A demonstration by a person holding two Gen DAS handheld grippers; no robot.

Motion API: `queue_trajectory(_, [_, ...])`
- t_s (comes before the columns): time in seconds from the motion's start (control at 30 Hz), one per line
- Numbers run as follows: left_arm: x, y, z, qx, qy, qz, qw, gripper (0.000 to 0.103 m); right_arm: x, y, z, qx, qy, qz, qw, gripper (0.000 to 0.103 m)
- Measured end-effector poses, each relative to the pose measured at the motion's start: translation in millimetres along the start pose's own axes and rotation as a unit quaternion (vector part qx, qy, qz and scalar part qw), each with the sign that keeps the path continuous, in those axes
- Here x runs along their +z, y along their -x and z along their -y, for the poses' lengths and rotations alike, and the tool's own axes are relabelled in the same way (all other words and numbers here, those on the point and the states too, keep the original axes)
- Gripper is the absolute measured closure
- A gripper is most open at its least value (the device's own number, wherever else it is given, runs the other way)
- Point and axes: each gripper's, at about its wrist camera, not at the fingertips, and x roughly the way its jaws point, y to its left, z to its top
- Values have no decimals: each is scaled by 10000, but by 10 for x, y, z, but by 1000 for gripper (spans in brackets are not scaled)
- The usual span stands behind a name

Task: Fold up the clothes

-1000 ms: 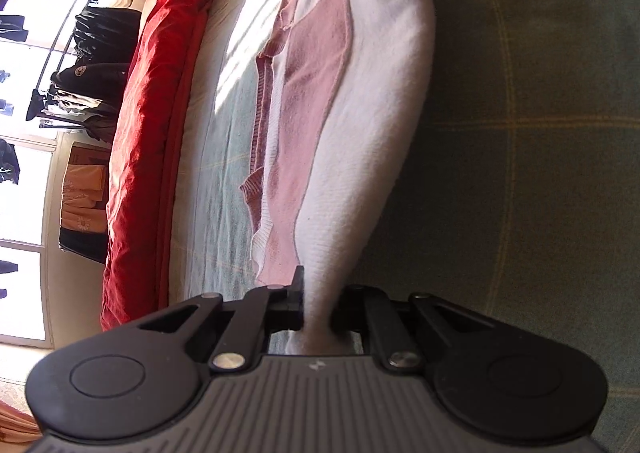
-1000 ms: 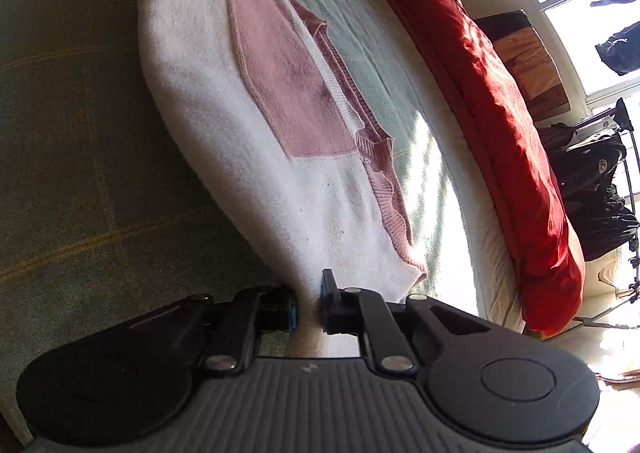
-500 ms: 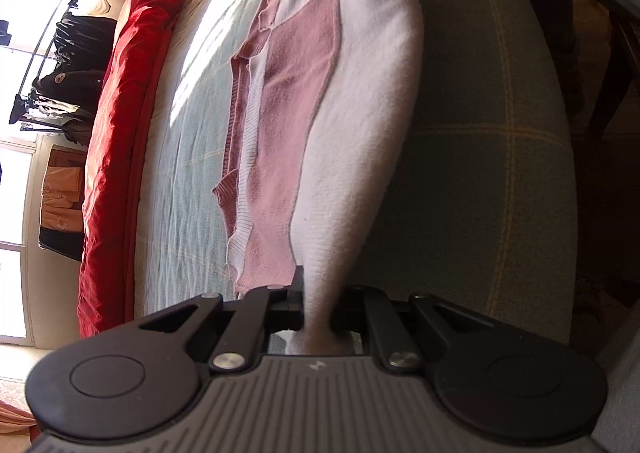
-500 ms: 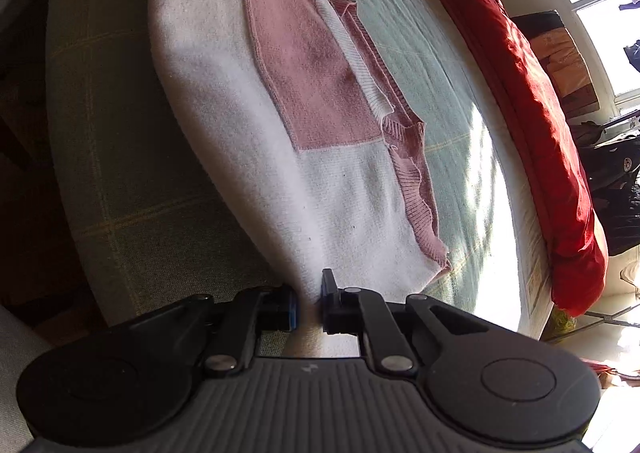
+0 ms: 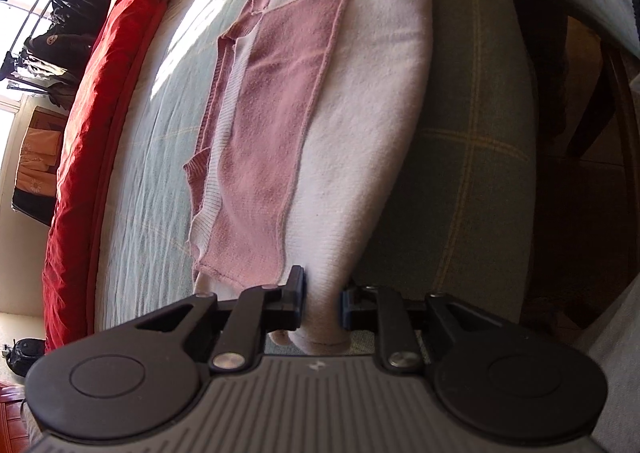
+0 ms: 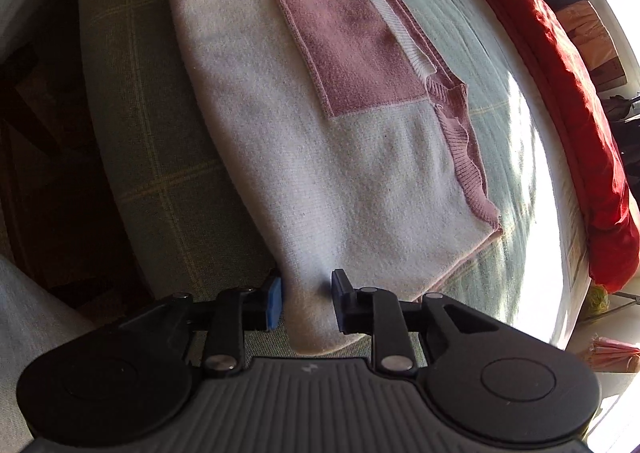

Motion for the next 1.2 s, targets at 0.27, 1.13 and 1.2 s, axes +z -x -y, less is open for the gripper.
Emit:
queue_trajectory(0.27, [40,305,-444,-437,1021,445,9928,83,-48,281,514,748,-1374,657,9855,89])
queue_trajectory(1.13, [-63,-662,-924,-1335,3076,27,9421,67,-380,-398,942,1210,-3335,437,9339,86])
queue_trajectory(1.2, [-21,-573,-1077,-1144,3109,217,9433,67,-367,-265,1058,1091,-3445,651,9302,84])
